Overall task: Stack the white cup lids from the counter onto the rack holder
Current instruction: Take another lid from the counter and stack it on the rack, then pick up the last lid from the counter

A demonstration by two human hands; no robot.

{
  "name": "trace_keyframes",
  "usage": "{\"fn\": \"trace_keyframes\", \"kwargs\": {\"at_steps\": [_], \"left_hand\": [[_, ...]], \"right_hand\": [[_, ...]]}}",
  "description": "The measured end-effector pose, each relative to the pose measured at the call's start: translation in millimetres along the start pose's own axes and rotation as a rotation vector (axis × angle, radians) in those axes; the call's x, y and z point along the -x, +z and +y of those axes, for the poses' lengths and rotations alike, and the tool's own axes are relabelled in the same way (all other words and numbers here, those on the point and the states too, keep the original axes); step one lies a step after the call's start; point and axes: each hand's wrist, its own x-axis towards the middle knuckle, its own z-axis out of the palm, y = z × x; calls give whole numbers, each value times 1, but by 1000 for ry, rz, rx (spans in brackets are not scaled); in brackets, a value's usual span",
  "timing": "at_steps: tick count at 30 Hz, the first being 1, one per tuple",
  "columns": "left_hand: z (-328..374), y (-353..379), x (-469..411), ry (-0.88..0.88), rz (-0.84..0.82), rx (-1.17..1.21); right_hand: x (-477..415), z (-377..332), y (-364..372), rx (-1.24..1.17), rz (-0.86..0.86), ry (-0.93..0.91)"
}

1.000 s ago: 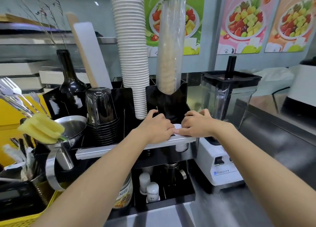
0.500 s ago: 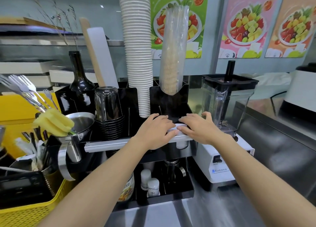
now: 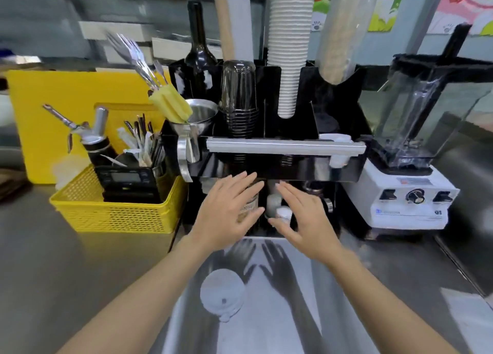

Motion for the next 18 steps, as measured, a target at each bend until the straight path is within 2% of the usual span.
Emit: {"fn": "trace_keyframes", "kwargs": {"at_steps": [5, 9, 12, 18], "left_hand": [[-23, 15, 84, -269, -262, 37], [-28, 20, 125, -440, -495, 114], [-30, 23, 144, -536, -627, 126], [-32, 33, 158, -581, -617, 345]], "right_hand": [[35, -26, 60, -73, -453, 137], [58, -44, 90, -134, -688, 190], [66, -47, 107, -137, -749, 156], [64, -46, 113, -128, -740, 162]]}}
